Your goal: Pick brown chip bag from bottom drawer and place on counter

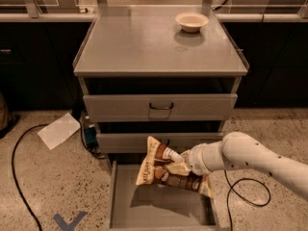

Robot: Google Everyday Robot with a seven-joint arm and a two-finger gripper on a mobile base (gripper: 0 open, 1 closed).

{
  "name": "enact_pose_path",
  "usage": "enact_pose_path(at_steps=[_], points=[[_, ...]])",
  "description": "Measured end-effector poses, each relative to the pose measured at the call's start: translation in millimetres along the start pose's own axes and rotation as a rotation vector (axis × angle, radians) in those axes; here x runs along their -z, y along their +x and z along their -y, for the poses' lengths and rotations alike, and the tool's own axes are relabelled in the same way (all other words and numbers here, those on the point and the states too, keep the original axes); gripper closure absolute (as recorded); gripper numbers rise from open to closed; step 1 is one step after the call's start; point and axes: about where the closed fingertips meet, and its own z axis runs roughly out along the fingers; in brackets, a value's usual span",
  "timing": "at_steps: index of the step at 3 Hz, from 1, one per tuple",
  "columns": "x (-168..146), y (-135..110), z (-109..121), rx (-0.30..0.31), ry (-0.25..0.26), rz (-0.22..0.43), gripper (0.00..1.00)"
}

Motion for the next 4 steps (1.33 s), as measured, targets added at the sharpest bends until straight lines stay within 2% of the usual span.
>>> enact_pose_path(at_steps=[1,2,3,4], points=[[0,0,0,0.000,0.000,0.000,1.00],[24,-36,7,0.024,-0.001,0.021,1.00],[81,-116,9,0.083,-0.010,0.076,1.00],[144,-193,2,0.127,-0.048,0.118,1.00]])
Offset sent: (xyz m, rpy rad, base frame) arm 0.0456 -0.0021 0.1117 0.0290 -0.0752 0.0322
